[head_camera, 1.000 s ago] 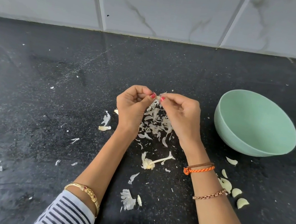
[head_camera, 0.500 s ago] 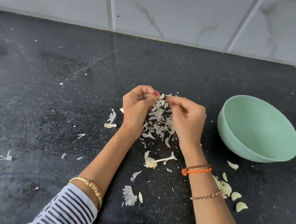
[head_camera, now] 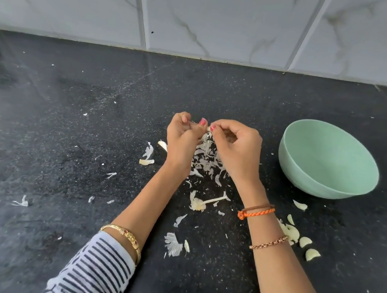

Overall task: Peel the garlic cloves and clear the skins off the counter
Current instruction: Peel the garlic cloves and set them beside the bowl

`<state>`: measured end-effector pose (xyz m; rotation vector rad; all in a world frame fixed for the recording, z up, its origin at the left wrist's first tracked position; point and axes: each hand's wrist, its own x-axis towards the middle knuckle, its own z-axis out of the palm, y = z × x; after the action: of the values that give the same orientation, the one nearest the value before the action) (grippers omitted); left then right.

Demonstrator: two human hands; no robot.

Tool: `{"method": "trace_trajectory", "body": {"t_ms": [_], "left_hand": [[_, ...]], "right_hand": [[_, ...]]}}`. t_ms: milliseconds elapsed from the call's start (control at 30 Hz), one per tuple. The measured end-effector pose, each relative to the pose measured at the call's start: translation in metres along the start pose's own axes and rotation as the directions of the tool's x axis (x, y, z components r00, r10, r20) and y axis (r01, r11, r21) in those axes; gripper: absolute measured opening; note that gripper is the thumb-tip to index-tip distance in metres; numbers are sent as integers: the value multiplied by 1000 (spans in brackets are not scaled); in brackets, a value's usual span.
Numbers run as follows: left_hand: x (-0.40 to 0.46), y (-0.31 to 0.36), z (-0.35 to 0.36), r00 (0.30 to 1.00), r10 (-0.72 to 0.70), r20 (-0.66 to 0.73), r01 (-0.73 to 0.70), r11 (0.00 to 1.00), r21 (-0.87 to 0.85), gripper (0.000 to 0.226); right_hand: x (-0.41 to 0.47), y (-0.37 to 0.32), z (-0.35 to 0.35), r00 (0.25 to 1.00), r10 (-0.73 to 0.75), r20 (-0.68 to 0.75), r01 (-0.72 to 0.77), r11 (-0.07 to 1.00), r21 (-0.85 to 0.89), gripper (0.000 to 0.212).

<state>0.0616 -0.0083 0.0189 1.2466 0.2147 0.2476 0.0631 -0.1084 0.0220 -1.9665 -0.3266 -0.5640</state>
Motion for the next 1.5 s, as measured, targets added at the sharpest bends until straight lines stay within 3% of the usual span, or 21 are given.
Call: {"method": "trace_trajectory", "body": {"t_ms": [100, 167, 267, 333, 400, 467, 533, 600, 767, 867, 967, 1067, 1233, 1367, 1500], "left_hand": [[-7, -1, 7, 972, -229, -53, 223, 970, -93, 36], [-11, -4, 8, 962, -254, -100, 245, 965, -90, 34], [-14, -3, 8, 985, 1, -170, 9, 998, 59, 26], [-20, -3, 6, 967, 232, -108, -205, 955, 214, 20], [-27, -7, 5, 918, 394, 46, -377, 831, 409, 12], [-34, -15, 4, 853, 480, 206, -502, 645, 576, 17], [-37, -20, 0, 786, 541, 301, -583, 482, 654, 21], [-38, -23, -3, 739, 571, 357, -625, 386, 678, 21], [-37, -28, -11, 774, 506, 381, -599, 391, 699, 17], [-41, -29, -11, 780, 495, 382, -593, 391, 704, 22], [-40, -28, -10, 771, 510, 381, -601, 384, 701, 24], [-39, -24, -11, 774, 530, 345, -585, 395, 708, 24], [-32, -16, -17, 824, 524, 214, -503, 505, 701, 35], [-22, -7, -20, 882, 447, 147, -401, 551, 732, 45], [-7, -1, -19, 884, 446, 140, -378, 504, 776, 40]], "right_hand": [[-13, -3, -1, 974, -228, 3, 218, 928, -302, 17], [-21, -5, -6, 939, -344, 3, 313, 852, -421, 19], [-29, -10, -27, 939, -309, -152, 223, 882, -415, 16], [-40, -9, -46, 958, -209, -197, 116, 909, -401, 14], [-58, -6, -64, 979, -62, -195, -25, 909, -416, 11], [-80, -4, -77, 976, 43, -215, -136, 890, -436, 9], [-98, -3, -87, 965, 87, -247, -194, 869, -455, 6], [-111, -2, -92, 950, 107, -292, -240, 850, -470, 5], [-130, -1, -100, 947, 82, -310, -258, 770, -584, 8], [-133, 2, -102, 950, 76, -303, -249, 768, -590, 21], [-131, -1, -108, 950, 78, -303, -242, 799, -551, 37], [-121, -13, -108, 951, 134, -280, -241, 886, -395, 46], [-85, -35, -84, 982, 159, -105, -178, 962, -205, 47], [-49, -30, -59, 981, 182, 67, -164, 963, -212, 25], [-19, -19, -43, 933, 234, 272, -128, 925, -357, 33]]}}
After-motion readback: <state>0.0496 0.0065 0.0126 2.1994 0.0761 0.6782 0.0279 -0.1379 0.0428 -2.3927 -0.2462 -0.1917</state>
